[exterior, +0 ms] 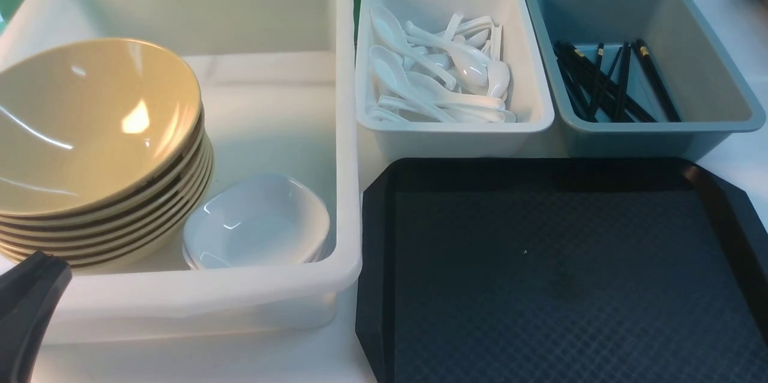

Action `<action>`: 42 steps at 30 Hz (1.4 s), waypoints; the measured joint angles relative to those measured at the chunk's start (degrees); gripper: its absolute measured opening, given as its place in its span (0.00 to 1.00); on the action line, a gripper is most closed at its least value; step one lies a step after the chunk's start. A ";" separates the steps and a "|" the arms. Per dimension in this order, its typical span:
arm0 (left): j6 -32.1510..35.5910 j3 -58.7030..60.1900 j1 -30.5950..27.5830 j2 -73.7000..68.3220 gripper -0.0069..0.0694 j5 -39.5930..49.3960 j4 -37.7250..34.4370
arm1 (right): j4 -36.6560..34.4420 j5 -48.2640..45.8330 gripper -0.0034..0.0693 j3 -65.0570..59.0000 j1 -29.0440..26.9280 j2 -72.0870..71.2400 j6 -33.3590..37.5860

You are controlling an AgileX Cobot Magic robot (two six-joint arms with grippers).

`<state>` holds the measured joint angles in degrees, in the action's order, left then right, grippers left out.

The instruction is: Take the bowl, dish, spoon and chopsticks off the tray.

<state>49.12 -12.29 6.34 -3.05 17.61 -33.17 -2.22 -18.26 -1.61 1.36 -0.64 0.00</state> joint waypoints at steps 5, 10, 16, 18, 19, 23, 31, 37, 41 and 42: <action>0.00 0.00 0.00 0.00 0.10 0.00 0.00 | 0.25 -0.03 0.10 0.00 0.00 0.00 0.00; 0.00 0.00 0.00 0.00 0.10 0.00 0.00 | 0.30 -0.03 0.11 0.00 0.00 0.00 -0.31; 0.00 0.00 0.00 0.00 0.10 0.00 0.00 | 0.30 -0.03 0.12 0.00 0.00 0.00 -0.31; 0.00 0.00 0.00 0.00 0.10 0.00 0.00 | 0.30 -0.03 0.12 0.00 0.00 0.00 -0.31; 0.00 0.00 0.00 0.00 0.10 0.00 0.00 | 0.30 -0.03 0.13 0.00 0.00 0.00 -0.31; 0.00 0.00 0.00 0.00 0.10 0.00 0.00 | 0.30 -0.03 0.13 0.00 0.00 0.00 -0.31; 0.00 1.79 -0.38 1.46 0.10 -0.19 2.09 | 0.30 -0.03 0.15 0.00 0.00 0.00 -0.31; -19.67 6.98 -3.14 3.77 0.10 -1.82 13.93 | 0.30 -0.03 0.16 0.00 0.00 0.00 -0.31; -40.30 11.08 -4.12 3.84 0.10 -5.20 25.98 | 0.30 -0.05 0.16 0.00 -0.10 0.00 -0.31; -45.32 12.44 -4.12 3.84 0.10 -6.03 28.68 | 0.30 -0.05 0.16 0.00 -0.10 0.00 -0.31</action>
<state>3.80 0.16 2.22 0.78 11.58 -4.49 -1.92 -18.31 -1.61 1.27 -0.64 -0.31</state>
